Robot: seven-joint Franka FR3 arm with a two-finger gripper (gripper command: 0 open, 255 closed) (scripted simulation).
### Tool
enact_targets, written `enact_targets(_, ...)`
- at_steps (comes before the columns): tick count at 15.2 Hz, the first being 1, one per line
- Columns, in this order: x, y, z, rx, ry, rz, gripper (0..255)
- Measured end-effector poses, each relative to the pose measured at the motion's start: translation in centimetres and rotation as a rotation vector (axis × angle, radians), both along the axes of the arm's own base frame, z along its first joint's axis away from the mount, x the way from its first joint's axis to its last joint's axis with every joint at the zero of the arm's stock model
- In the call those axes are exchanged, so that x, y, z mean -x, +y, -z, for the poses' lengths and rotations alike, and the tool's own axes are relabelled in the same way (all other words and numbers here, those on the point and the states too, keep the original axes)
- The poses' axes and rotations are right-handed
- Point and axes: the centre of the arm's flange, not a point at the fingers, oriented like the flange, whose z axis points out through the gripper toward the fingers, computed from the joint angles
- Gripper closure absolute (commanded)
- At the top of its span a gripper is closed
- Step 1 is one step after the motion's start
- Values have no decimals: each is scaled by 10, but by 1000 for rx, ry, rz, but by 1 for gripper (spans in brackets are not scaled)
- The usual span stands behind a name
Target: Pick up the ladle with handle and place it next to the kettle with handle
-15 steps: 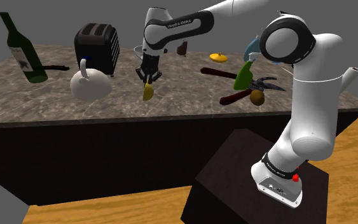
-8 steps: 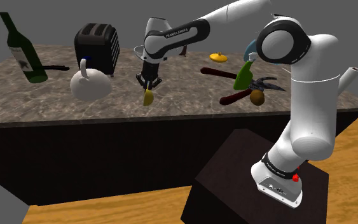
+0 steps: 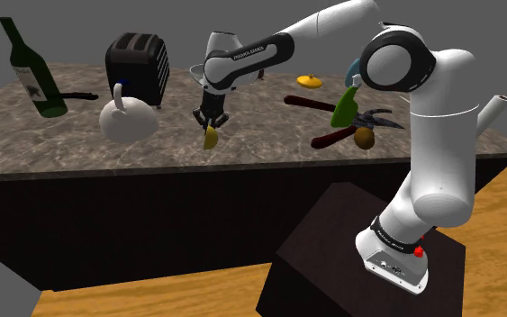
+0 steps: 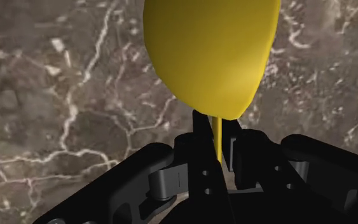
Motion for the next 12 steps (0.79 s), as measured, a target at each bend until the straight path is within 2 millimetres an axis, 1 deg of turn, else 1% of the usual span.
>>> enact_targets(1, 0, 0, 0, 0, 1, 0, 255)
enact_targets(2, 0, 0, 1, 0, 1, -1, 0)
enact_targets(8, 1, 2, 2, -1, 5, -3, 0)
enact_targets(10, 1, 0, -12, 0, 5, -3, 0)
enact_targets(12, 0, -6, -35, -1, 4, -3, 0)
